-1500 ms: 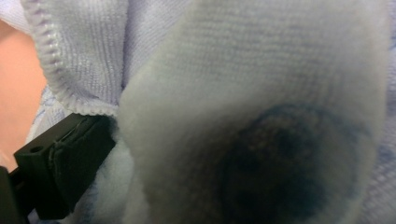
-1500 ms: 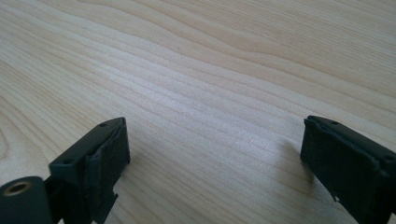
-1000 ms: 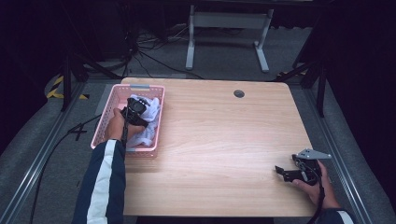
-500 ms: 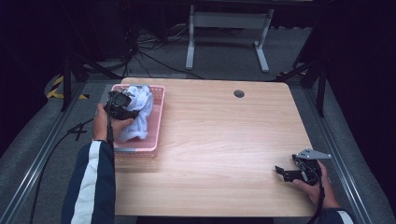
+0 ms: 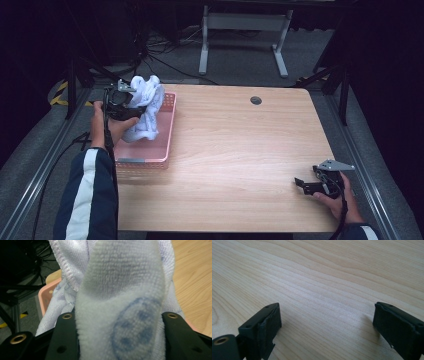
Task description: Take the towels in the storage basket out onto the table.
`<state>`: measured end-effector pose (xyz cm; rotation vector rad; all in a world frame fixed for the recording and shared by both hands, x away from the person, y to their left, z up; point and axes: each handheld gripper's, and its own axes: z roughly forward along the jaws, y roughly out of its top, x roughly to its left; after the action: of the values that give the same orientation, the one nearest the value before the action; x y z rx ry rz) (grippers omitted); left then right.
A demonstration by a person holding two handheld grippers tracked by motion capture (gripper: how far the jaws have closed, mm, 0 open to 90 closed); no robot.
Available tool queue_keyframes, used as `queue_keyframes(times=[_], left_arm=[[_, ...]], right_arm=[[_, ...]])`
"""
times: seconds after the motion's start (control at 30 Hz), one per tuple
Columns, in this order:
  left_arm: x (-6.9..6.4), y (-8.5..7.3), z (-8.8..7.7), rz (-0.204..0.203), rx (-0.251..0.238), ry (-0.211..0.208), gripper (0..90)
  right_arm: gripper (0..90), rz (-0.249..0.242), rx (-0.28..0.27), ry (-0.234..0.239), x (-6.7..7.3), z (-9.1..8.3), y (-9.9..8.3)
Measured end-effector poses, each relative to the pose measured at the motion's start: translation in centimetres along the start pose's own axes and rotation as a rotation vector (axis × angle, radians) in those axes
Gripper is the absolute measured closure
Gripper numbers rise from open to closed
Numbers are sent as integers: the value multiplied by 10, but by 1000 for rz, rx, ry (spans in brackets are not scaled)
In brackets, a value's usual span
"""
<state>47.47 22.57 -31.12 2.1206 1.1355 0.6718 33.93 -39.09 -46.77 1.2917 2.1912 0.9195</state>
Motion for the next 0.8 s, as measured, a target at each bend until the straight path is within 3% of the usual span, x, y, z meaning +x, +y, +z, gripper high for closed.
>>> queue_keyframes(times=[0.3,0.5,0.63,0.8], left_arm=[[-17,17,-9,27,-60,-47,536],[-36,27,-8,44,-98,-105,535],[-55,37,-7,76,-131,-157,535],[-90,52,-5,124,-162,-246,534]], right_arm=[[84,0,-2,-1,0,0,0],[84,1,-2,-1,0,0,0],[84,0,0,-1,0,0,0],[84,1,0,0,0,0,0]])
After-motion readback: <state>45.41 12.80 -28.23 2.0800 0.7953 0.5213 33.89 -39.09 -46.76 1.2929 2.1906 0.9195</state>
